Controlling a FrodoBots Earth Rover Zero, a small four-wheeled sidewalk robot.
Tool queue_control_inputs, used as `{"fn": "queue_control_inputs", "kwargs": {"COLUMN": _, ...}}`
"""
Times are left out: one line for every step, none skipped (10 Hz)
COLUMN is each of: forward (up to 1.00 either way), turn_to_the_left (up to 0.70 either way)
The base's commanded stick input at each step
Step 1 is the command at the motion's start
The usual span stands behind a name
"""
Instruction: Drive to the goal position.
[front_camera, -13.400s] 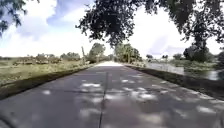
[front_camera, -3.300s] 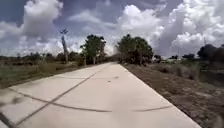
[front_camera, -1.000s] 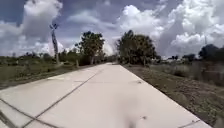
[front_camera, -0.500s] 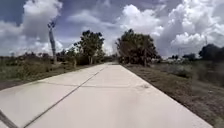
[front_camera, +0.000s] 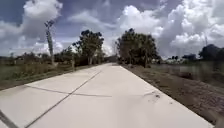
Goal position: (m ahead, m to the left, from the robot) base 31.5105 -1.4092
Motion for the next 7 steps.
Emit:
{"fn": "queue_control_inputs", "kwargs": {"forward": 0.85, "turn_to_the_left": 0.0}}
{"fn": "queue_control_inputs", "kwargs": {"forward": 0.85, "turn_to_the_left": 0.0}}
{"fn": "queue_control_inputs", "kwargs": {"forward": 0.85, "turn_to_the_left": 0.0}}
{"fn": "queue_control_inputs", "kwargs": {"forward": 0.85, "turn_to_the_left": 0.0}}
{"fn": "queue_control_inputs", "kwargs": {"forward": 0.85, "turn_to_the_left": 0.0}}
{"fn": "queue_control_inputs", "kwargs": {"forward": 0.85, "turn_to_the_left": 0.0}}
{"fn": "queue_control_inputs", "kwargs": {"forward": 0.85, "turn_to_the_left": 0.0}}
